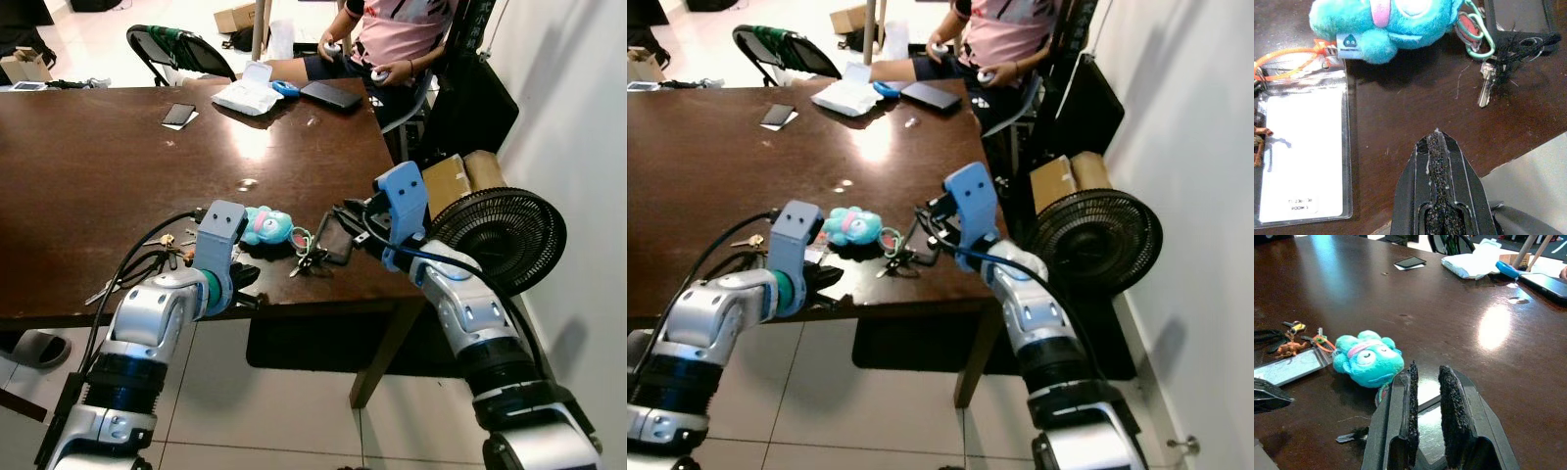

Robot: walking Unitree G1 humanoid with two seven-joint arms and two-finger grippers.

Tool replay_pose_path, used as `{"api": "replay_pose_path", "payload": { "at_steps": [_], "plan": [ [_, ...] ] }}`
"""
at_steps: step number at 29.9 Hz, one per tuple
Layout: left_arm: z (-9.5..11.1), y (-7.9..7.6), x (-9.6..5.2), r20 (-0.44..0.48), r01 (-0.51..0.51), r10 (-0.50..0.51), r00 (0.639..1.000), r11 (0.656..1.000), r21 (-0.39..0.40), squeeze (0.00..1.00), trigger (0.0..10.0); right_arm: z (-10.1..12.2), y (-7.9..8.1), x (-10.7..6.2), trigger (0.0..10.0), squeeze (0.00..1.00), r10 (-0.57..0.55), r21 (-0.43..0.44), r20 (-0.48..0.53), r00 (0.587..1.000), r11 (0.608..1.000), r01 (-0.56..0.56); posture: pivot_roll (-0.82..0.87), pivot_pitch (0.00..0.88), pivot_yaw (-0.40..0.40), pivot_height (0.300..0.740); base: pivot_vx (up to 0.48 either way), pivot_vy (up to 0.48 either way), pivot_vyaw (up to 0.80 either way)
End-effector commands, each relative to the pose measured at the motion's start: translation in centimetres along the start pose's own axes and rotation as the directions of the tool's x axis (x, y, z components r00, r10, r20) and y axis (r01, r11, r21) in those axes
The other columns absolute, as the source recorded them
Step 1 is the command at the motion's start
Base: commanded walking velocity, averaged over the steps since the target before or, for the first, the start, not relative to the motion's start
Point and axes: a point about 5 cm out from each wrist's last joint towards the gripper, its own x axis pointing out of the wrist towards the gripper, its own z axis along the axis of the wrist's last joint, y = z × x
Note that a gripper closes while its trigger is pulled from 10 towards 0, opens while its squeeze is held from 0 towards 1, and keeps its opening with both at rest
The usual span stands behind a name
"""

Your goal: Hang keys on a hook

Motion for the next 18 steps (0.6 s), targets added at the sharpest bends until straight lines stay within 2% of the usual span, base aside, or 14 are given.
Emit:
{"api": "replay_pose_path", "payload": {
  "at_steps": [1, 2, 3, 5, 6, 7, 8, 9, 10, 11, 12, 14, 18],
  "plan": [
    [-0.2, -0.2, 0.3, -0.032, -0.006, 0.007, 0.999, 1.0, 0.016, 0.0, 10.0, 0.1, 0.1, 0.3, 10.0, 0.0, 0.005, 0.0, 0.001, 1.0, 1.0, -0.005, 0.14, 0.0, 0.136, 0.74, 0.0, 0.0, 0.0],
    [-0.2, -0.4, 0.4, -0.045, -0.006, 0.008, 0.999, 1.0, 0.025, 0.86, 10.0, 0.0, 0.2, 0.3, 10.0, 0.0, 0.008, -0.004, -0.012, 1.0, 1.0, -0.008, 0.14, 0.0, 0.137, 0.74, 0.0, 0.0, 0.0],
    [-0.2, -0.6, 0.5, -0.051, -0.006, 0.007, 0.999, 1.0, 0.027, 1.0, 10.0, -0.1, 0.3, 0.3, 10.0, 0.0, 0.011, -0.007, -0.022, 1.0, 1.0, -0.012, 0.14, 0.0, 0.137, 0.74, 0.0, 0.0, 0.0],
    [-0.5, -0.5, 0.5, -0.071, -0.014, 0.014, 0.997, 1.0, 0.006, 1.0, 10.0, -1.0, 0.3, 0.3, 10.0, 0.0, 0.026, -0.013, -0.115, 0.993, 1.0, -0.028, 0.13, 0.0, 0.139, 0.74, 0.0, 0.0, 0.0],
    [-0.5, -0.5, 0.5, -0.071, -0.014, 0.014, 0.997, 1.0, 0.006, 1.0, 10.0, -1.0, 0.3, 0.3, 10.0, 0.0, 0.026, -0.013, -0.115, 0.993, 1.0, -0.028, 0.13, 0.0, 0.139, 0.74, 0.0, 0.0, 0.0],
    [-0.6, -0.5, 0.4, -0.074, -0.015, 0.015, 0.997, 1.0, -0.004, 1.0, 10.0, -1.5, 0.4, 0.2, 10.0, 0.0, 0.038, -0.009, -0.162, 0.986, 0.999, -0.04, 0.14, 0.0, 0.135, 0.74, 0.0, 0.0, 0.0],
    [-0.6, -0.5, 0.4, -0.074, -0.015, 0.015, 0.997, 1.0, -0.004, 1.0, 10.0, -1.5, 0.4, 0.2, 10.0, 0.0, 0.038, -0.009, -0.162, 0.986, 0.999, -0.04, 0.14, 0.0, 0.135, 0.74, 0.0, 0.0, 0.0],
    [-0.6, -0.4, 0.3, -0.071, -0.014, 0.012, 0.997, 0.999, -0.03, 1.0, 10.0, -2.2, 0.5, 0.1, 10.0, 0.0, 0.076, -0.019, -0.231, 0.97, 0.996, -0.082, 0.13, 0.0, 0.135, 0.74, 0.0, 0.0, 0.0],
    [-0.6, -0.4, 0.3, -0.071, -0.014, 0.012, 0.997, 0.999, -0.03, 1.0, 10.0, -2.2, 0.5, 0.1, 10.0, 0.0, 0.076, -0.019, -0.231, 0.97, 0.996, -0.082, 0.13, 0.0, 0.135, 0.74, 0.0, 0.0, 0.0],
    [-0.4, -0.5, 0.3, -0.049, 0.0, -0.002, 0.999, 0.999, -0.051, 0.0, 10.0, -2.4, 0.7, 0.0, 10.0, 0.0, 0.11, -0.042, -0.257, 0.96, 0.991, -0.125, 0.13, 0.0, 0.135, 0.74, 0.0, 0.0, 0.0],
    [-0.2, -0.6, 0.1, -0.027, 0.014, -0.016, 1.0, 0.998, -0.062, 0.0, 10.0, -2.5, 0.8, 0.0, 10.0, 0.0, 0.127, -0.077, -0.265, 0.956, 0.985, -0.152, 0.14, 0.0, 0.135, 0.74, 0.0, 0.0, 0.0],
    [-0.2, -0.6, 0.1, -0.027, 0.014, -0.016, 1.0, 0.998, -0.062, 0.0, 10.0, -2.5, 0.8, 0.0, 10.0, 0.0, 0.127, -0.077, -0.265, 0.956, 0.985, -0.152, 0.14, 0.0, 0.135, 0.74, 0.0, 0.0, 0.0],
    [0.6, -0.9, -0.1, 0.019, 0.04, -0.039, 0.999, 0.999, -0.037, 0.0, 10.0, -2.1, 0.9, 0.3, 10.0, 0.0, 0.14, -0.201, -0.268, 0.953, 0.959, -0.198, 0.13, 0.0, 0.134, 0.74, 0.0, 0.0, 0.0]
  ]
}}
